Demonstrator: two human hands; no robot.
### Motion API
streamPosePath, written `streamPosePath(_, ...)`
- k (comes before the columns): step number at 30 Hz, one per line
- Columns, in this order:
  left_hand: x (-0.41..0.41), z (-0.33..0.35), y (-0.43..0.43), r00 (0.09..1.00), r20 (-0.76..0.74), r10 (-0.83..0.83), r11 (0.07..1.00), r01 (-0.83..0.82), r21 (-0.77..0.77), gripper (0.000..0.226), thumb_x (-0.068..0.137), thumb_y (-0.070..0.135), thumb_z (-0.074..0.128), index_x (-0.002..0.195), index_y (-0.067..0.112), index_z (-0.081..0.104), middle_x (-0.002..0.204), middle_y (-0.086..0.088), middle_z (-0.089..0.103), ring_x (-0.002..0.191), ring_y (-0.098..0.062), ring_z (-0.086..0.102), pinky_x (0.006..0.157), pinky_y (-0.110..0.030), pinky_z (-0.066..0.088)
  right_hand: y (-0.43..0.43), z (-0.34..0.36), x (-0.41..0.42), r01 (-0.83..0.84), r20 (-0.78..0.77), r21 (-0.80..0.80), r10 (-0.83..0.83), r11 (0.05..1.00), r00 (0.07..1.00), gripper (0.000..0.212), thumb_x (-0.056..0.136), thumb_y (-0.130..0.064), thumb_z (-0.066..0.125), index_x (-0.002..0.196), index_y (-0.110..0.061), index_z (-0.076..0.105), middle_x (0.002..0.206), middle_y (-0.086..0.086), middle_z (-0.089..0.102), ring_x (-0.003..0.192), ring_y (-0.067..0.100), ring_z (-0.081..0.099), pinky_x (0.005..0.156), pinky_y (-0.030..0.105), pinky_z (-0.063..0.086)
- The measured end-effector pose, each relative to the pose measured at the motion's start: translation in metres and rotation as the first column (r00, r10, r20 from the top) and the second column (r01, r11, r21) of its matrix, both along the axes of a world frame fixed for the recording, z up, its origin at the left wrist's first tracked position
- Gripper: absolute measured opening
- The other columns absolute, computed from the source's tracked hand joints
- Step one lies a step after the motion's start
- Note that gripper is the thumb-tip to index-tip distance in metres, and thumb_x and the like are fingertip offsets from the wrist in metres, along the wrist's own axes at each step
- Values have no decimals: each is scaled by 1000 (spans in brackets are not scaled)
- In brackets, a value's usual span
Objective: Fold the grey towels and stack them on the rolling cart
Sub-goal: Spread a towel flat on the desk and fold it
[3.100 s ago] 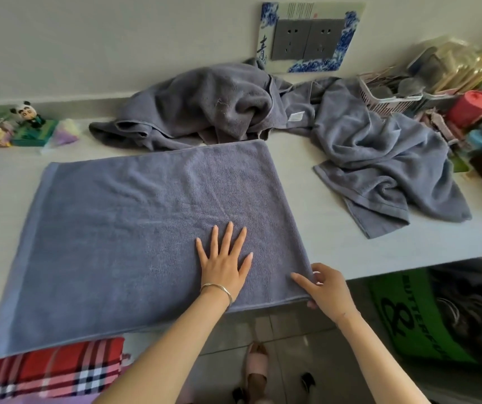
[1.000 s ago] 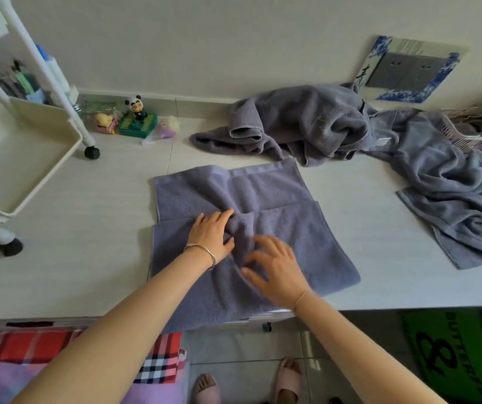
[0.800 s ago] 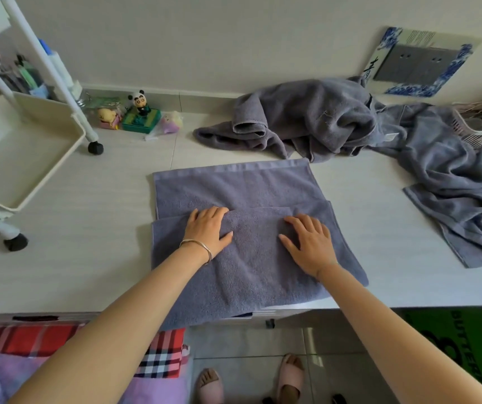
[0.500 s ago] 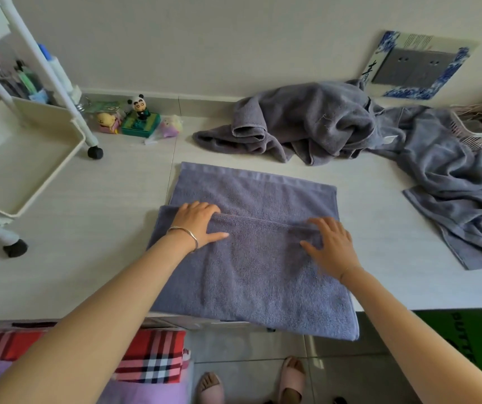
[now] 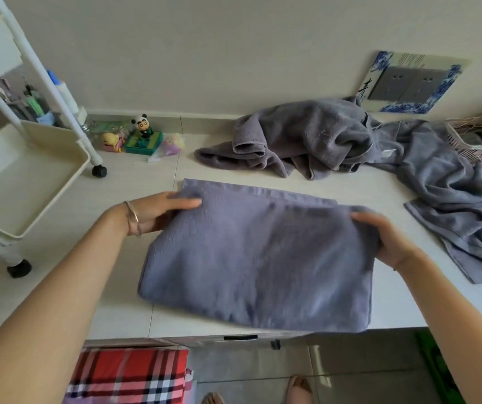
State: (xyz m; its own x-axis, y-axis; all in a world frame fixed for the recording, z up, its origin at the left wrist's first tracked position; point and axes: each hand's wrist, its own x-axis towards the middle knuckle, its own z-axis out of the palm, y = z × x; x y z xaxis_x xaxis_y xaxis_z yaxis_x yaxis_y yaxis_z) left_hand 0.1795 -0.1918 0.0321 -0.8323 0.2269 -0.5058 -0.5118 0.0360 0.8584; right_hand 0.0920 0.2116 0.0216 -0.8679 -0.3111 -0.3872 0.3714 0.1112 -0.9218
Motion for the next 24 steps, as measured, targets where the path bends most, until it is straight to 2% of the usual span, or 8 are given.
streamPosePath(2,-17,-7,3,974,-11,226,974,-226,30,67,50,54,84,103,17,68,105,-7,71,92,-16,69,74,-25,54,-13,1,-19,196,33,-10,-196,981,980,18,87,-25,59,98,-13,68,87,5,71,80,14,66,66,24,53)
streamPosePath(5,-39,-46,2,851,30,525,846,-518,-125,75,64,65,71,116,11,63,119,-12,65,102,-23,64,93,-34,49,-23,-26,-36,356,38,122,-363,926,931,32,83,-31,69,106,-10,66,98,7,68,78,14,63,65,26,51)
streamPosePath(7,-35,-74,-1,853,91,515,824,-463,-326,98,52,75,71,121,6,59,123,-10,61,108,-27,61,99,-37,46,-23,-47,-29,331,92,272,-367,904,926,41,83,-35,69,111,-6,64,104,10,63,87,21,60,73,31,50)
streamPosePath(10,-12,-91,0,870,64,490,762,-391,-517,61,77,49,70,115,3,61,110,-13,65,99,-29,64,92,-40,50,-14,-68,-7,220,7,504,-259,835,966,42,87,-32,65,108,4,65,114,21,64,100,32,60,94,43,48)
streamPosePath(12,-2,-93,2,892,-42,451,742,-400,-538,40,85,33,66,110,2,63,104,-13,67,93,-28,64,87,-38,51,-13,-72,1,208,-97,569,-186,796,978,34,92,-29,58,99,4,63,106,22,65,86,27,57,82,45,50)
streamPosePath(14,0,-88,8,901,-221,373,737,-433,-519,28,90,22,61,111,4,61,106,-9,65,98,-24,61,84,-31,48,-17,-69,6,245,-219,547,-146,800,965,23,95,-26,52,96,-3,56,95,14,64,78,22,55,66,34,46)
streamPosePath(18,-9,-74,17,816,-506,280,734,-522,-435,30,93,13,55,122,8,56,108,0,62,100,-14,58,81,-14,42,-27,-68,4,450,-456,446,-236,774,858,16,97,-24,48,89,-10,47,76,4,55,67,16,50,57,27,36)
streamPosePath(24,-11,-99,15,846,-353,398,668,-532,-520,41,94,15,53,133,7,45,126,-7,55,117,-23,52,91,-23,36,-30,-88,-11,413,-317,583,-272,700,909,22,96,-22,48,103,-2,54,90,12,57,81,26,50,72,31,36)
